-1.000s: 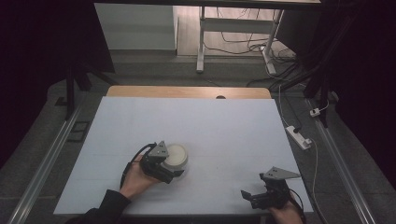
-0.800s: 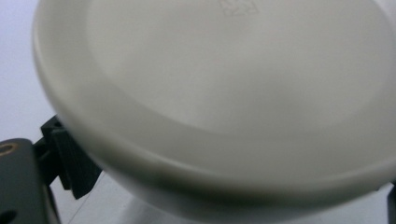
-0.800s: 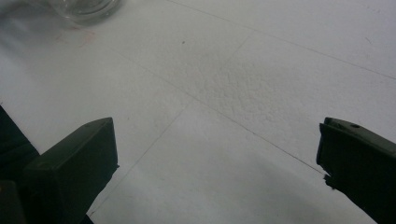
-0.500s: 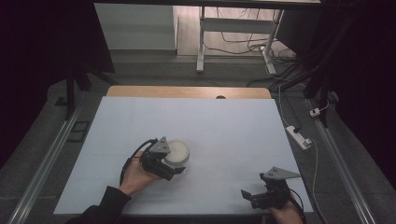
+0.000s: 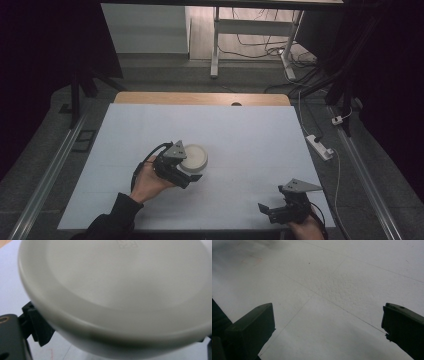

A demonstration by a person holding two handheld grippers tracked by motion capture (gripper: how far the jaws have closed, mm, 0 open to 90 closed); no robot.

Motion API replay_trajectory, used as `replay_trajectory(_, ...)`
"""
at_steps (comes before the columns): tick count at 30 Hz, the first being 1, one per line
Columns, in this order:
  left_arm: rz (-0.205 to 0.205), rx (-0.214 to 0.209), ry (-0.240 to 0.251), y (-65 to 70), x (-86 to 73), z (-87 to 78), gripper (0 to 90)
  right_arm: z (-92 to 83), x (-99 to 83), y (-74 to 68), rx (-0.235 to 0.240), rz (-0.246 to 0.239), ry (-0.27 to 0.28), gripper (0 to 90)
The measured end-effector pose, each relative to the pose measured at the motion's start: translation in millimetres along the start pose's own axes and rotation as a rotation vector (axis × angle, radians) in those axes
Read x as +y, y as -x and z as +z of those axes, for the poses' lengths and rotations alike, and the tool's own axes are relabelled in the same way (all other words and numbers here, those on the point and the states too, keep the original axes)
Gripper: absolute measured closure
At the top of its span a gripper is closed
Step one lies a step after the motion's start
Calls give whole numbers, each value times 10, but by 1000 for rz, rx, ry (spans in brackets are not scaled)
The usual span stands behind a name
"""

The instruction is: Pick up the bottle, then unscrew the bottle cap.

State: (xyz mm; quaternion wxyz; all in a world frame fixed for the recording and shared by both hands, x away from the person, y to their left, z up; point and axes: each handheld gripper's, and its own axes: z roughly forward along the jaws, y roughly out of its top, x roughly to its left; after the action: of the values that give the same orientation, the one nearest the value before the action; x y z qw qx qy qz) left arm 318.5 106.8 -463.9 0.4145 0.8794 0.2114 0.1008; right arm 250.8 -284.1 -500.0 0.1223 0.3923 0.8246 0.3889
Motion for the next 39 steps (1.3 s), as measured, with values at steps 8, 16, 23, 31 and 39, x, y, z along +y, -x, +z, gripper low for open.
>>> replay_trajectory(8, 12, -19, 10, 46, 123, -37, 75, 2, 0, -3, -1, 1, 2, 0)
replay_trajectory(16, 20, -55, -1, 118, 189, 0, 75, 0, 0, 0, 0, -1, 0, 0)
replay_trajectory(23, -1, -70, -11, 119, 162, 51, 75, -2, -3, -6, -1, -6, 2, 0)
replay_trajectory(31, 5, -73, -20, 146, 157, 61, 75, -8, 0, -20, -8, -15, 10, 0)
replay_trajectory(39, -2, -71, -16, 153, 139, 61, 75, -21, 5, -15, -6, -12, 23, 0)
